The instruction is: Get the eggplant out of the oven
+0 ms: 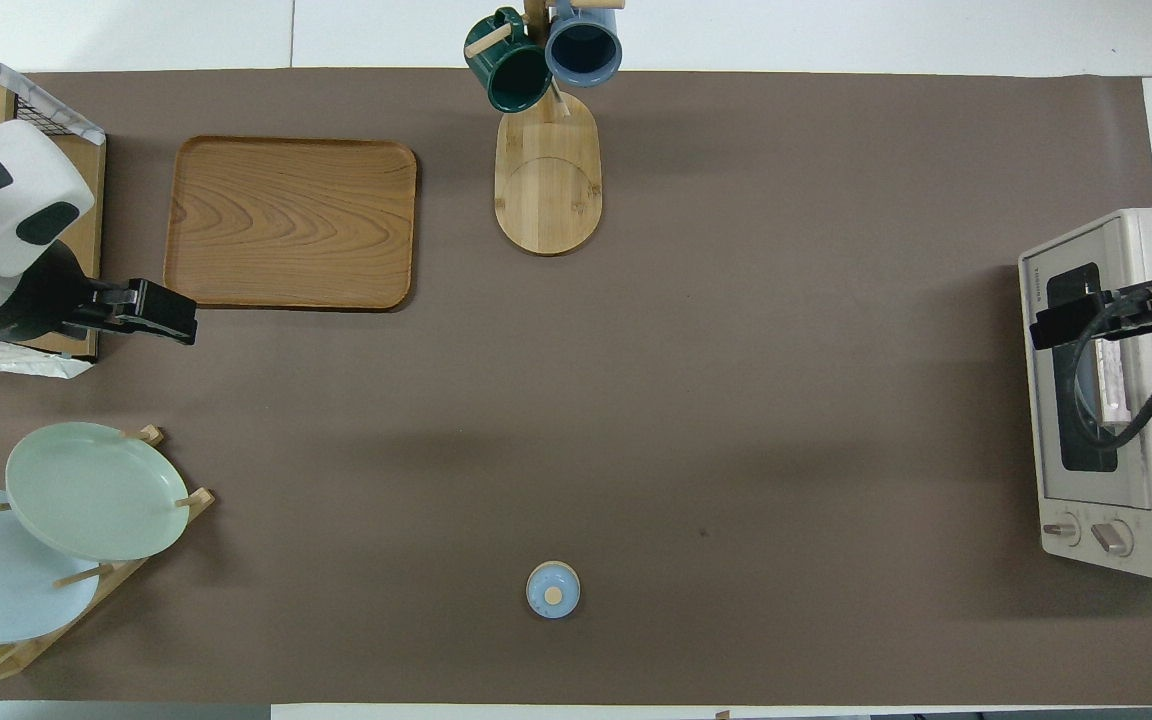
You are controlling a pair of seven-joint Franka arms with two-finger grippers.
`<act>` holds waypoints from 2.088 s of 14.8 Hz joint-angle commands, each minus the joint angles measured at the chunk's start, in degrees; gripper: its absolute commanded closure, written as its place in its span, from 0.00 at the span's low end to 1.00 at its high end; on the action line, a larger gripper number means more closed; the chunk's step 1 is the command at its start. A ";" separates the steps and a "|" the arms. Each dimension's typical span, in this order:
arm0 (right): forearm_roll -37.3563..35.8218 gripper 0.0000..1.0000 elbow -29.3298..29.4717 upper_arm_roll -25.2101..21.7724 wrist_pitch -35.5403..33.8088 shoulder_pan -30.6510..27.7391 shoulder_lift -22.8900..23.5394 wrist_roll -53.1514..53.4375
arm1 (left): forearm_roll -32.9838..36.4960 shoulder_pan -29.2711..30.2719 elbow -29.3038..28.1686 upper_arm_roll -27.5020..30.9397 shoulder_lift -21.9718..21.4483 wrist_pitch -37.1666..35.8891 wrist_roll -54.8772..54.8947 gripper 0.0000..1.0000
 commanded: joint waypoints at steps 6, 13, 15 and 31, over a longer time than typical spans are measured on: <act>1.36 0.00 -0.06 0.04 0.22 -0.07 -0.18 1.72 | 0.70 0.20 0.06 0.05 -0.72 -0.91 0.49 0.00; 0.48 1.00 -9.73 -0.40 10.40 -1.21 -3.44 -12.03 | 0.70 0.20 0.06 0.05 -0.72 -0.91 0.49 0.00; 0.30 1.00 -10.87 -0.49 12.96 -3.40 -2.83 -17.26 | 0.70 0.20 0.06 0.05 -0.72 -0.91 0.41 0.00; -18.86 1.00 -16.76 -0.40 16.12 -3.76 0.96 8.93 | 0.70 0.20 0.06 0.05 -0.72 -0.65 0.41 0.00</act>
